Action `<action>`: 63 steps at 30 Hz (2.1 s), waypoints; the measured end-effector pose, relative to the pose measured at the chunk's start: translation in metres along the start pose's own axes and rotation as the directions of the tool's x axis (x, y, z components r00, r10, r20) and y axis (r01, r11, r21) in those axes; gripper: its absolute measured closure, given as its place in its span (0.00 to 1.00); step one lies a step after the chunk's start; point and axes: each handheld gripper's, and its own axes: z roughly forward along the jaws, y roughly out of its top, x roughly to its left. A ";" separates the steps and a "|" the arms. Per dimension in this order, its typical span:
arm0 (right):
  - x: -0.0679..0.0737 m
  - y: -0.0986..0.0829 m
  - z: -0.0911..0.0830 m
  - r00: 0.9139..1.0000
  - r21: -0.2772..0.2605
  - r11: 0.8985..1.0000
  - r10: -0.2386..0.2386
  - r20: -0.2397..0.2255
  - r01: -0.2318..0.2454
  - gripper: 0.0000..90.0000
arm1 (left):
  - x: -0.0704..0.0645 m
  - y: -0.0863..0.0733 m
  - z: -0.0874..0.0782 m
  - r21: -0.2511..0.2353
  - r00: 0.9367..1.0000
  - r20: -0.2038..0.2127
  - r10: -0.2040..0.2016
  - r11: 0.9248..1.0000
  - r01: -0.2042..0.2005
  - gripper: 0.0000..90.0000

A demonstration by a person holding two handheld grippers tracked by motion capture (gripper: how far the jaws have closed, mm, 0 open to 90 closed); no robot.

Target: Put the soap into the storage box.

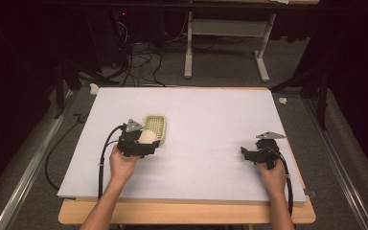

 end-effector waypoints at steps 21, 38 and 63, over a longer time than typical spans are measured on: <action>0.000 0.000 0.000 1.000 0.000 1.000 -0.002 0.000 0.002 0.22 | 0.019 0.033 0.034 0.024 0.999 -0.041 -0.006 1.000 0.007 0.27; 0.000 0.000 0.000 1.000 0.001 1.000 -0.002 0.001 0.002 0.22 | 0.034 0.029 0.071 0.048 0.993 -0.095 -0.066 0.996 0.071 0.27; 0.000 0.000 0.000 1.000 0.001 1.000 0.000 -0.001 0.000 0.22 | 0.034 0.032 0.077 0.039 0.994 -0.086 -0.068 0.997 0.072 0.26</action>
